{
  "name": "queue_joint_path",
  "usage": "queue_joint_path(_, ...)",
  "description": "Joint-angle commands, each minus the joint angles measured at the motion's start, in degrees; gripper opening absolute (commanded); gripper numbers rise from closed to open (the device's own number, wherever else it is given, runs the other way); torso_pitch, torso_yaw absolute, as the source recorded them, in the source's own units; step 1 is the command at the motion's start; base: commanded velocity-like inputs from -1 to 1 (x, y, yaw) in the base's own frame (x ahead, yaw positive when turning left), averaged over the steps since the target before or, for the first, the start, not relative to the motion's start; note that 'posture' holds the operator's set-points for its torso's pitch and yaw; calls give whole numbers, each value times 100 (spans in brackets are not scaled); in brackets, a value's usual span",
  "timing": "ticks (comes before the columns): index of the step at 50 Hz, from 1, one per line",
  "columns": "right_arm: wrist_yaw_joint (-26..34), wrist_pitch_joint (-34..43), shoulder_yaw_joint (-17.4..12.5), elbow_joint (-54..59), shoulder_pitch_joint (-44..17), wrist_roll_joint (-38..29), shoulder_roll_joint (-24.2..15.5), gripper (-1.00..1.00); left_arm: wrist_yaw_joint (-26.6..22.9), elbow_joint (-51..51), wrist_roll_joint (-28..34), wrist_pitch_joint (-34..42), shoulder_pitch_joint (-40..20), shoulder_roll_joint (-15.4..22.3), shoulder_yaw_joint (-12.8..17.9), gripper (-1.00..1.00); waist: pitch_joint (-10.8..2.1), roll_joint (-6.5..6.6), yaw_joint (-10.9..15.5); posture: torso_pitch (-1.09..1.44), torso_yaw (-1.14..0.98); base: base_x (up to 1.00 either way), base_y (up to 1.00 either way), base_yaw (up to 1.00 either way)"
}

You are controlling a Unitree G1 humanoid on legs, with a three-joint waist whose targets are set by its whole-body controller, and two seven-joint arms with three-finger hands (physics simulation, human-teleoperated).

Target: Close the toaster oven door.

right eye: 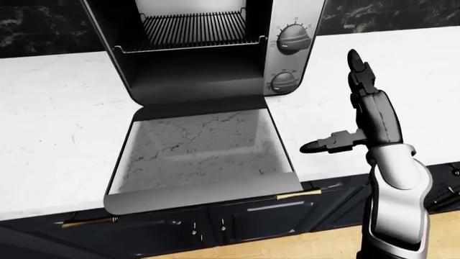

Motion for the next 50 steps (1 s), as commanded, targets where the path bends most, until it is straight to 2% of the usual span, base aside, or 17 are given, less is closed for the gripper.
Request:
queue_joint_path(1, -32, -179, -82, -188, -124, -34, -83, 100, 1, -154, 0, -167, -86, 157, 93, 100, -108, 21, -1, 0, 0, 0, 0, 0)
queue_joint_path(28, 233, -590, 11, -106, 137, -364, 173, 100, -11, -159, -7, -175, -68, 155, 116, 100, -126, 37, -5, 0, 0, 0, 0, 0)
queue_joint_path(38, 205, -646, 35, -110, 116, -412, 189, 100, 7, -205, -31, -124, -78, 160, 125, 100, -129, 37, -5, 0, 0, 0, 0, 0)
queue_joint_path(50, 95, -1057, 113, 120, 168, -712, 234, 100, 5, -190, -45, -125, -76, 181, 147, 100, -132, 41, -8, 0, 0, 0, 0, 0)
